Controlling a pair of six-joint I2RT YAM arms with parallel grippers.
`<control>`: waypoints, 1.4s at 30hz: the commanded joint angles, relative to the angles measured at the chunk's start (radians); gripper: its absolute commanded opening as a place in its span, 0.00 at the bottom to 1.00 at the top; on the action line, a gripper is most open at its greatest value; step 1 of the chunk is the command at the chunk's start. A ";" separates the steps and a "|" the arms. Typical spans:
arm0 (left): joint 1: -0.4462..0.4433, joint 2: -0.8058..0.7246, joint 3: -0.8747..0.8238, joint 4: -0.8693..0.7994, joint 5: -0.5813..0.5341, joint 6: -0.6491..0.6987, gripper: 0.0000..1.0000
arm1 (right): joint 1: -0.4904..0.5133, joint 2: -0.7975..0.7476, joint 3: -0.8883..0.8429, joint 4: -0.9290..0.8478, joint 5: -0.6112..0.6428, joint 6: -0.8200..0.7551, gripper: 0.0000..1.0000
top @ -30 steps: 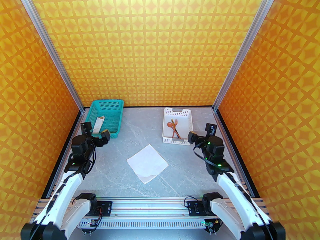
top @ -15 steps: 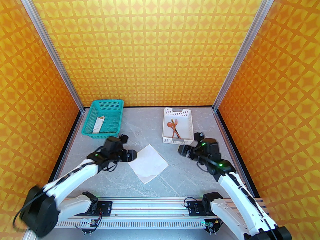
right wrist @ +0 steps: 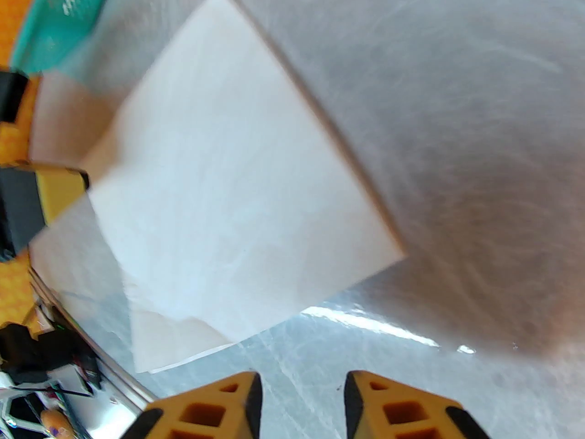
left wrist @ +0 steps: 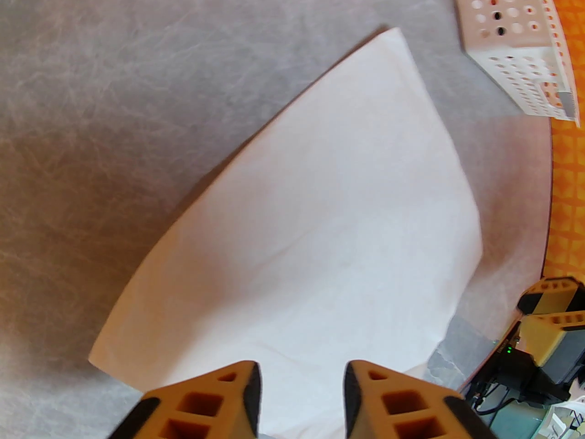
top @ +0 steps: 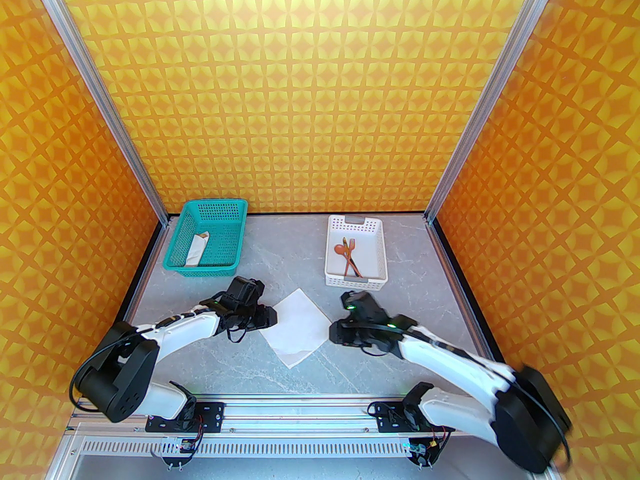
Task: Place the utensils on the paper napkin and roll it up
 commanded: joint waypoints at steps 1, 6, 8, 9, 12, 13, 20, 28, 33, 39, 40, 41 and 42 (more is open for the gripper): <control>-0.008 0.024 0.032 0.004 -0.031 0.003 0.29 | 0.034 0.091 0.083 0.057 0.115 -0.008 0.25; -0.007 0.038 0.029 -0.013 -0.040 0.010 0.27 | 0.044 0.201 0.142 0.047 0.196 -0.044 0.15; -0.009 0.039 0.022 -0.015 -0.040 0.010 0.26 | 0.044 0.238 0.153 0.047 0.208 -0.055 0.12; -0.010 0.039 0.018 -0.016 -0.040 0.007 0.26 | 0.044 0.256 0.156 0.051 0.208 -0.062 0.10; -0.009 0.035 -0.001 -0.017 -0.041 0.000 0.26 | 0.044 0.300 0.168 0.055 0.216 -0.070 0.04; -0.009 0.033 -0.006 -0.020 -0.041 -0.003 0.26 | 0.044 0.312 0.171 0.053 0.218 -0.072 0.03; -0.020 0.025 -0.046 -0.027 -0.041 -0.022 0.26 | 0.044 0.357 0.181 0.056 0.229 -0.101 0.02; -0.043 0.005 -0.100 -0.021 -0.045 -0.064 0.25 | 0.044 0.405 0.229 0.068 0.227 -0.222 0.03; -0.059 -0.034 -0.137 -0.025 -0.068 -0.103 0.26 | 0.044 0.461 0.306 0.039 0.235 -0.351 0.03; -0.062 -0.079 -0.141 -0.034 -0.077 -0.120 0.29 | 0.044 0.515 0.381 0.033 0.228 -0.416 0.04; -0.062 -0.090 -0.135 -0.046 -0.084 -0.118 0.30 | 0.044 0.511 0.383 0.034 0.232 -0.416 0.05; -0.062 -0.102 -0.130 -0.057 -0.090 -0.117 0.30 | 0.044 0.503 0.384 0.035 0.236 -0.414 0.05; -0.062 -0.118 -0.124 -0.070 -0.100 -0.116 0.31 | 0.044 0.494 0.384 0.032 0.238 -0.412 0.06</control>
